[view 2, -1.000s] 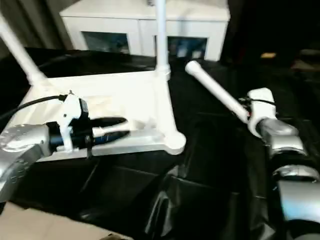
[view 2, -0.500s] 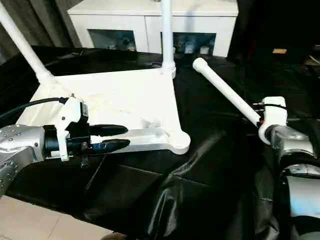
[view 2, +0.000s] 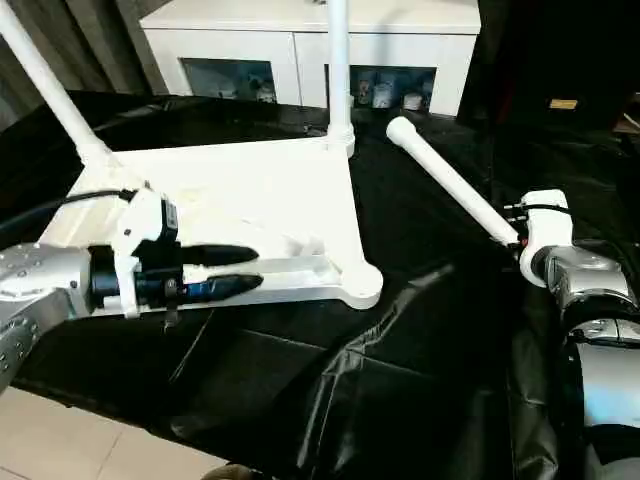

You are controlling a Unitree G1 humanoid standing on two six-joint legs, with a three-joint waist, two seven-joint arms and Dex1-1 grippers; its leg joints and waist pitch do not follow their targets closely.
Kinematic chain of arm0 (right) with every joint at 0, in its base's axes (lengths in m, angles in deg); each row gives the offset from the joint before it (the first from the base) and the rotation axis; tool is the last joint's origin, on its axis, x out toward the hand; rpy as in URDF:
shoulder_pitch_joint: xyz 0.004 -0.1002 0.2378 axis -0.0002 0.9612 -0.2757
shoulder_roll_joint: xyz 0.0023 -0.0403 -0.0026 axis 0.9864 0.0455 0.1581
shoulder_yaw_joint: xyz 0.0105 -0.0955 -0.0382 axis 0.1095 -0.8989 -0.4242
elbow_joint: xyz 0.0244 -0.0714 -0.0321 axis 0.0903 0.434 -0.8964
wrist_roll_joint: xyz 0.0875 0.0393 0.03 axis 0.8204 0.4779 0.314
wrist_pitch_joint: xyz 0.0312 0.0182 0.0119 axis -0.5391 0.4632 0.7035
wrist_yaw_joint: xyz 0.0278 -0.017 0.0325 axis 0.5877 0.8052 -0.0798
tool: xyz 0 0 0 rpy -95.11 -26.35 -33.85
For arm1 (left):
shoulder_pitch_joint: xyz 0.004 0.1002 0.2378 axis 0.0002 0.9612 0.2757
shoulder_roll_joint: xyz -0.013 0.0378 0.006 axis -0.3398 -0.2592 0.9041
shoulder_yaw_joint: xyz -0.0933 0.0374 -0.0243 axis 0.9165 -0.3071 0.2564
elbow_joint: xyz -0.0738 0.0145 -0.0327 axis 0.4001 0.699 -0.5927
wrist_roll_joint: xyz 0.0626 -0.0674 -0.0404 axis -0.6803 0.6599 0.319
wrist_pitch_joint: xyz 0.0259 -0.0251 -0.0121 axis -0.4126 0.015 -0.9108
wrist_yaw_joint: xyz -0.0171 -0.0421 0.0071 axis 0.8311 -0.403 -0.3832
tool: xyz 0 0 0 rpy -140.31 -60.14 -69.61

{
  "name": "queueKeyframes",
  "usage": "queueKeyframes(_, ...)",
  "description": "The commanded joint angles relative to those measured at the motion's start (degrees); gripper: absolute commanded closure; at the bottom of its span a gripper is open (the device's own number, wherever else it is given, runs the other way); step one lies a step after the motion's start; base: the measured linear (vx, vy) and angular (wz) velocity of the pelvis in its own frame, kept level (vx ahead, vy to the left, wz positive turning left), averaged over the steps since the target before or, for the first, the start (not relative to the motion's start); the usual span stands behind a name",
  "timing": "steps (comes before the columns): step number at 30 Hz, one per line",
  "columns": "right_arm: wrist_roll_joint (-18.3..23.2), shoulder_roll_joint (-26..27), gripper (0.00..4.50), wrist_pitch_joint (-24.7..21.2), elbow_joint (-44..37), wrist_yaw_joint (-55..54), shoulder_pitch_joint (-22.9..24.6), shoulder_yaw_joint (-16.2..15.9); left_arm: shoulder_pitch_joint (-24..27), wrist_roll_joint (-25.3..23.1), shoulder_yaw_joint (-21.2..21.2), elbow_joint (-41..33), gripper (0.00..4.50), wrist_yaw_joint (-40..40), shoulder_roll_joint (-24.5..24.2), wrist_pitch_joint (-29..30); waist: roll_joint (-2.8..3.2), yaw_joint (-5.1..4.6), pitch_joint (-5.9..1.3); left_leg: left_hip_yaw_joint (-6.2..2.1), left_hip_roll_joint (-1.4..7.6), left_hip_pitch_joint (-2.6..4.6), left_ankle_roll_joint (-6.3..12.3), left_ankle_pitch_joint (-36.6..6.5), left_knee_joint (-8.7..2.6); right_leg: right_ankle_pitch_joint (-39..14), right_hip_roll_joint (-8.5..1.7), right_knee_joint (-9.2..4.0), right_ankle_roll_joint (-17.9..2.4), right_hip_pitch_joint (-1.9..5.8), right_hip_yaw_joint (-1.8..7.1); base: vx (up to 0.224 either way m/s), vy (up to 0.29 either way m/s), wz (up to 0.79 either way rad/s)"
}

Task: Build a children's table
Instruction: Insert table leg to table base

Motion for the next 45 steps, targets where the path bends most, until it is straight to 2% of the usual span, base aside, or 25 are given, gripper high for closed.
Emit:
queueKeyframes(1,-1.2,-0.5,1.84,-1.5,1.0,0.5,0.1,-0.5,-0.5,-1.0,-0.5,0.7,2.7,0.3,0.1,-0.6,-1.53,0.19,-4.49,-0.37,1.98,-0.07,5.19,-6.6,-3.48,-14.4,-3.65,-3.59,-16.0,3.19,1.62,0.0,0.0,0.0)
queueKeyframes(6,-1.3,-0.5,2.16,-1.7,1.0,0.4,0.0,-0.2,-0.8,-1.7,-0.8,1.6,2.7,0.4,0.4,-1.8,-1.95,0.13,-4.53,-0.27,1.83,-0.14,5.28,-6.9,-3.36,-14.7,-3.61,-3.62,-15.8,3.23,1.67,0.0,0.0,0.0)
queueKeyframes(8,-0.7,-0.4,2.52,-2.4,1.0,0.0,0.1,0.7,-0.9,-2.4,-0.7,2.7,2.7,0.6,0.8,-2.8,-2.3,-0.09,-4.47,-0.18,1.85,-0.06,5.14,-7.3,-3.42,-15.6,-3.5,-3.79,-15.3,3.12,1.68,0.0,0.0,0.0)
queueKeyframes(9,-0.7,-0.4,2.52,-2.3,1.0,0.0,0.1,0.7,-0.9,-2.5,-0.8,2.9,2.7,0.7,1.0,-3.0,-2.17,-0.05,-4.5,-0.24,1.87,-0.01,5.04,-7.4,-3.42,-15.8,-3.54,-3.7,-15.2,3.14,1.68,0.0,0.0,0.0)
queueKeyframes(10,-0.1,-0.3,2.56,-2.3,0.9,0.3,0.3,1.2,-0.9,-2.9,-0.9,3.5,2.7,0.9,1.5,-3.7,-2.61,-0.31,-4.52,-0.14,1.85,-0.1,5.04,-7.2,-3.38,-15.7,-3.47,-3.73,-15.0,3.16,1.7,0.0,0.0,0.0)
queueKeyframes(11,0.0,-0.2,2.74,-2.3,0.9,0.4,0.4,1.4,-0.9,-3.0,-0.9,3.6,2.7,1.1,1.6,-3.8,-2.32,-0.21,-4.59,-0.2,1.89,-0.01,4.96,-7.0,-3.34,-15.7,-3.56,-3.64,-14.9,3.15,1.71,0.0,0.0,0.0)
queueKeyframes(13,1.8,0.1,2.83,-2.2,0.6,0.3,0.8,3.3,-1.1,-4.6,-0.9,5.5,2.7,3.0,3.3,-5.5,-3.29,-0.62,-4.65,0.01,1.87,-0.08,5.31,-6.2,-3.28,-14.5,-3.36,-3.66,-14.8,3.22,1.82,0.0,0.0,0.0)
queueKeyframes(16,4.3,0.9,3.02,-1.9,-0.2,1.0,1.6,5.7,-1.5,-6.4,-0.4,8.2,2.7,7.0,6.2,-7.5,-3.11,-0.68,-4.81,0.02,1.84,-0.15,5.85,-5.1,-3.08,-13.4,-3.39,-3.44,-14.8,3.24,1.81,0.0,0.0,0.0)
queueKeyframes(23,10.0,4.4,3.22,0.4,-5.4,6.4,5.4,9.6,-2.8,-6.5,2.0,11.5,2.7,15.8,14.0,-8.6,-4.04,-1.45,-4.95,0.0,2.11,-0.31,7.01,-5.0,-3.07,-11.9,-3.49,-3.56,-15.1,3.47,1.66,0.0,0.0,0.0)
queueKeyframes(24,12.1,5.9,3.23,0.7,-9.3,6.8,7.3,11.1,-3.3,-6.7,2.4,12.2,2.7,17.9,15.7,-8.2,-4.11,-1.55,-4.97,-0.05,2.15,-0.32,6.99,-5.1,-3.09,-12.2,-3.54,-3.49,-15.1,3.44,1.61,0.0,0.0,0.0)
queueKeyframes(25,14.3,7.5,3.23,-0.4,-14.4,7.0,9.7,12.2,-3.6,-7.0,2.7,12.9,2.7,19.7,17.2,-7.9,-4.79,-1.76,-4.87,0.08,2.03,-0.47,7.21,-5.0,-3.09,-12.5,-3.45,-3.62,-14.3,3.59,1.72,0.0,0.0,0.0)
queueKeyframes(26,14.3,7.5,3.23,-0.4,-14.4,7.0,9.7,12.2,-3.6,-7.0,2.7,12.9,2.7,19.7,17.2,-7.9,-4.58,-1.72,-4.93,-0.03,2.1,-0.4,7.32,-4.6,-3.1,-13.3,-3.57,-3.69,-13.5,3.58,1.72,0.0,0.0,0.0)
queueKeyframes(27,16.1,8.9,3.23,-0.9,-19.9,7.2,12.2,12.8,-3.9,-6.6,3.0,13.2,2.7,20.8,18.3,-7.3,-4.59,-1.83,-5.07,-0.09,2.1,-0.41,7.31,-4.1,-3.09,-13.4,-3.57,-3.57,-13.5,3.55,1.63,0.0,0.0,0.0)
queueKeyframes(28,22.2,14.0,3.23,-5.1,-38.4,5.4,20.0,14.3,-4.5,-5.3,3.5,13.9,2.52,22.5,20.8,-6.0,-4.75,-1.85,-4.88,0.01,2.06,-0.4,7.66,-3.2,-3.15,-12.4,-3.29,-3.76,-12.5,3.49,1.85,0.0,0.0,0.0)
queueKeyframes(29,23.7,15.3,3.23,-5.9,-43.1,5.1,22.0,14.4,-4.8,-4.7,3.6,14.0,2.41,22.8,21.5,-5.5,-4.59,-1.39,-5.08,-0.14,2.34,-0.13,8.04,-2.4,-3.21,-10.6,-3.51,-3.47,-11.3,3.52,2.14,0.0,0.0,0.0)
queueKeyframes(31,27.4,19.1,3.24,-8.3,-55.3,3.4,27.4,14.0,-5.6,-1.9,4.2,13.8,2.34,23.9,23.9,-2.6,-4.54,-1.79,-5.2,-0.46,2.34,-0.42,8.79,-1.1,-3.48,-9.7,-3.47,-3.4,-11.9,3.48,1.77,0.0,0.0,0.0)
queueKeyframes(32,27.4,19.1,3.24,-8.3,-55.3,3.4,27.4,14.0,-5.6,-1.9,4.2,13.8,2.31,23.9,23.9,-2.6,-4.36,-1.74,-5.17,-0.31,2.37,-0.06,8.25,-1.9,-3.41,-11.0,-3.59,-3.74,-12.1,3.11,1.95,0.0,0.0,0.0)
queueKeyframes(33,28.4,20.1,3.24,-8.4,-59.5,3.9,29.5,12.6,-6.1,-0.5,4.4,13.6,2.24,24.3,25.0,-1.1,-4.44,-1.9,-5.12,-0.42,2.31,-0.18,7.86,-2.5,-3.54,-12.0,-3.57,-3.73,-12.3,3.19,1.84,0.0,0.0,0.0)
queueKeyframes(34,30.1,21.6,3.24,-9.2,-63.9,3.8,31.5,11.6,-6.7,0.6,4.3,13.6,2.03,24.5,26.2,-0.4,-3.92,-1.75,-4.88,-0.25,2.2,-0.02,6.97,-3.5,-3.61,-13.9,-3.5,-4.17,-11.6,3.04,2.0,0.0,0.0,0.0)
queueKeyframes(36,32.6,23.0,3.24,-10.4,-70.6,4.6,34.2,9.0,-7.8,2.2,4.4,14.1,1.96,25.3,28.5,1.1,-4.24,-2.1,-4.71,-0.28,2.15,-0.07,6.03,-5.3,-3.89,-16.5,-3.36,-4.63,-10.6,3.09,1.91,0.0,0.0,0.0)
queueKeyframes(38,35.1,24.7,3.24,-12.3,-75.2,3.9,34.7,7.8,-9.1,1.2,3.5,15.8,1.81,25.7,29.7,1.3,-3.83,-2.22,-4.58,-0.49,2.18,0.02,5.21,-6.6,-4.1,-18.6,-3.36,-5.01,-9.2,2.96,1.9,0.0,0.0,0.0)
queueKeyframes(40,36.3,26.2,3.24,-15.6,-80.7,3.3,35.6,6.7,-10.1,0.5,2.7,17.4,1.6,25.2,30.5,1.1,-3.91,-2.36,-4.49,-0.6,2.07,-0.09,4.66,-6.7,-4.29,-19.0,-3.3,-5.21,-8.1,3.03,1.98,0.0,0.0,0.0)
queueKeyframes(42,36.7,26.9,3.24,-17.2,-83.3,3.0,35.7,5.6,-10.9,-0.3,2.1,18.8,1.54,25.3,31.0,1.1,-4.14,-2.48,-4.53,-0.7,2.05,-0.28,4.14,-6.3,-4.34,-18.3,-3.46,-5.04,-7.8,3.26,2.03,0.0,0.0,0.0)
queueKeyframes(44,37.5,27.8,3.24,-18.9,-85.2,2.1,35.5,4.3,-11.7,-1.6,1.6,21.0,1.37,25.8,31.6,-0.3,-4.0,-2.52,-4.55,-0.67,1.95,-0.18,3.68,-6.1,-4.3,-18.8,-3.49,-5.16,-7.2,3.19,2.16,0.0,0.0,0.0)
queueKeyframes(45,37.6,27.9,3.24,-19.1,-85.5,2.0,35.5,4.0,-11.9,-1.7,1.6,21.3,1.26,25.9,31.7,-0.5,-4.22,-2.57,-4.57,-0.65,1.93,-0.2,3.58,-5.8,-4.29,-18.5,-3.48,-5.2,-7.1,3.21,2.18,0.0,0.0,0.0)
